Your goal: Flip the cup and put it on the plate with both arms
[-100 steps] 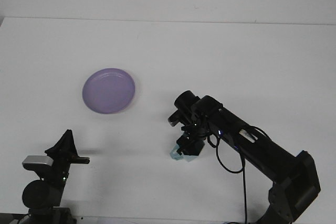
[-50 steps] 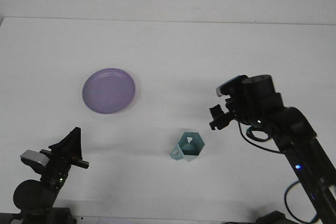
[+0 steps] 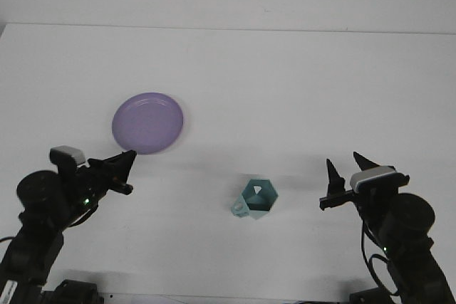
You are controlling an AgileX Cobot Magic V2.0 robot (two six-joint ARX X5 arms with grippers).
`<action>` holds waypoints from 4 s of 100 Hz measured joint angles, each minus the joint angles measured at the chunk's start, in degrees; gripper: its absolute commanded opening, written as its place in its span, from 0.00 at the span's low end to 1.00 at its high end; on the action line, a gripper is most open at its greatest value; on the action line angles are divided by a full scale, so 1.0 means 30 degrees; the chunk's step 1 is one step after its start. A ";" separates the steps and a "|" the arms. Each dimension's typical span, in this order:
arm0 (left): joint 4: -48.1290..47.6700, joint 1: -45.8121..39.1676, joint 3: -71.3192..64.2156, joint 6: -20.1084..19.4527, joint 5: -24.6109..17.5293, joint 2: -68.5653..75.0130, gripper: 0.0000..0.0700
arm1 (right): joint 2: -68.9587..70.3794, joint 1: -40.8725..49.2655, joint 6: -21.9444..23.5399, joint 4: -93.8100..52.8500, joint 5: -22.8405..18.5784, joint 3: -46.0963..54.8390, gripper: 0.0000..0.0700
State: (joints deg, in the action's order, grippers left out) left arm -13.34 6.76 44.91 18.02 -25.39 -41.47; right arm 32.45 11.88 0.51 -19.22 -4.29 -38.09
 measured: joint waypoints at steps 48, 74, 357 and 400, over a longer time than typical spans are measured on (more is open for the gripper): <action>-0.4692 0.6841 0.7111 -0.2521 -0.0022 -1.0710 0.54 | -0.4539 -0.0124 -0.0007 0.1049 0.0998 0.3206 0.59; -0.7504 0.9486 1.1562 -0.3417 0.1457 -1.4972 0.73 | -0.4517 -0.0124 0.0036 0.1042 0.0998 0.3206 0.59; -1.1016 -0.0903 1.6888 -0.7839 0.7009 -2.2462 0.02 | -0.4517 -0.0124 0.0488 0.0933 0.1005 0.3213 0.59; -1.0054 -0.0911 1.6895 -0.8211 0.7089 -2.3139 0.76 | -0.4517 -0.0124 0.0488 0.0780 0.1005 0.3213 0.59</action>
State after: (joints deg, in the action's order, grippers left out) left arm -43.51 4.03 95.59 -6.61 -4.12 -110.89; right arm 18.90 11.51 1.98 -16.88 -1.28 -28.45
